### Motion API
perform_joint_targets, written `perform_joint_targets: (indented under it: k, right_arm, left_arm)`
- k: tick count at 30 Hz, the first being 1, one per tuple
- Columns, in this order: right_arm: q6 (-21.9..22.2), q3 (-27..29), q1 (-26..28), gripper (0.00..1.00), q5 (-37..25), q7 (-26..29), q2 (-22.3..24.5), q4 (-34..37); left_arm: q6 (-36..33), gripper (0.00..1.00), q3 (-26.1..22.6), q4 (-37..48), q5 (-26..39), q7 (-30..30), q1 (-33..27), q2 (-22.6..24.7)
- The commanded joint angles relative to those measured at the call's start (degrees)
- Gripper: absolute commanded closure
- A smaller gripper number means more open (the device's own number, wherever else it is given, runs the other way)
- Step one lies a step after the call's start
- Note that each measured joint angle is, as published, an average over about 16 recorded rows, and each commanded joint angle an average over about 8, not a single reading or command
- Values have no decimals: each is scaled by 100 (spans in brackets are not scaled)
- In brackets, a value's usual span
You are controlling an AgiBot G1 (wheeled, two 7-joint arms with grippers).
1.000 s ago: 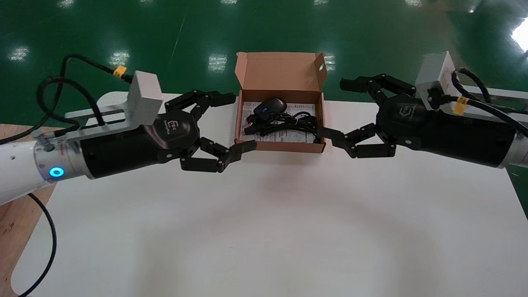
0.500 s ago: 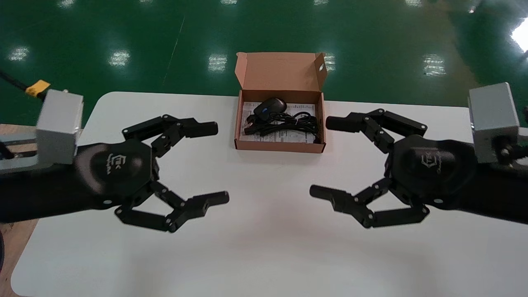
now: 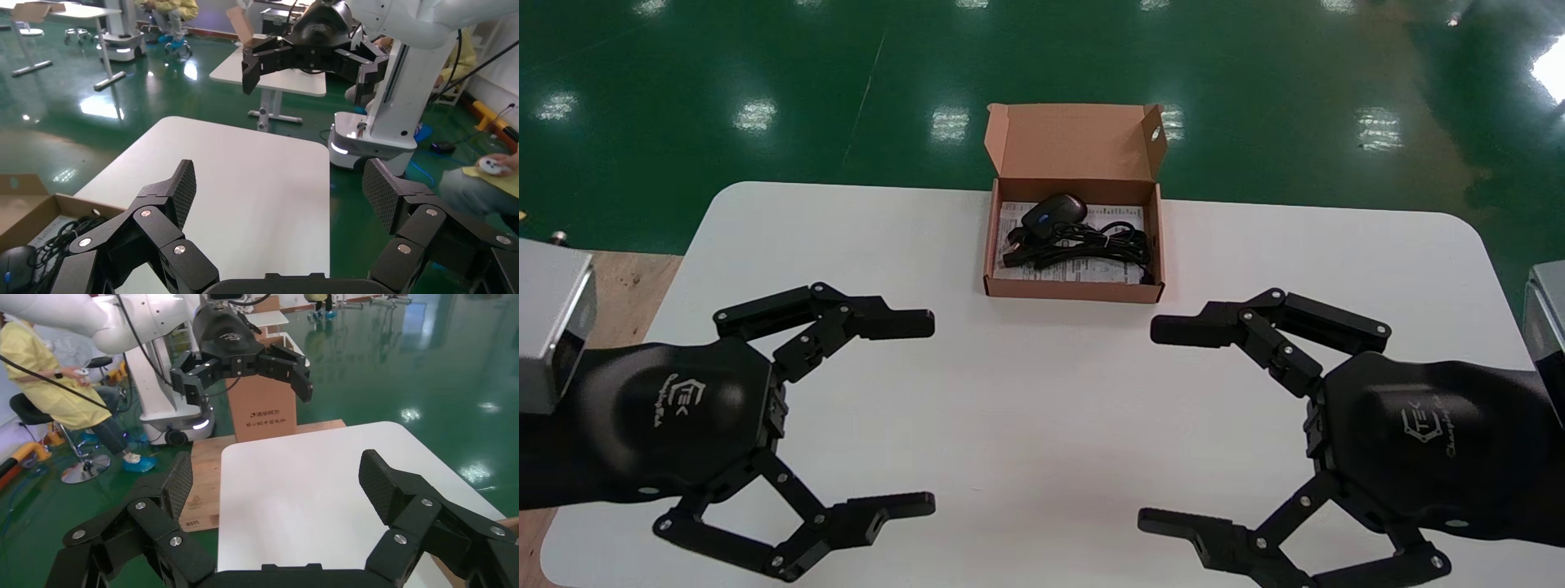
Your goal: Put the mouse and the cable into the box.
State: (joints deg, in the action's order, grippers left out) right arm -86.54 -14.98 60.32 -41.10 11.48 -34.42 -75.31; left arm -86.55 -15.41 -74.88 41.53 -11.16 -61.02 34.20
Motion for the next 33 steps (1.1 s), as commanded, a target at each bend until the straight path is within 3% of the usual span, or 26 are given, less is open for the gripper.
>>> perform_joint_targets:
  k: [1,33]
  right_arm:
    - [-2,7,-6,0,9,-3,4,-5]
    - [81,-97,115,0,-69,-68,-54,165]
  left_arm:
    - [-1,0,2,0,-3,1,2,-1]
    - [80,0,-54,122,28,38,-48,73]
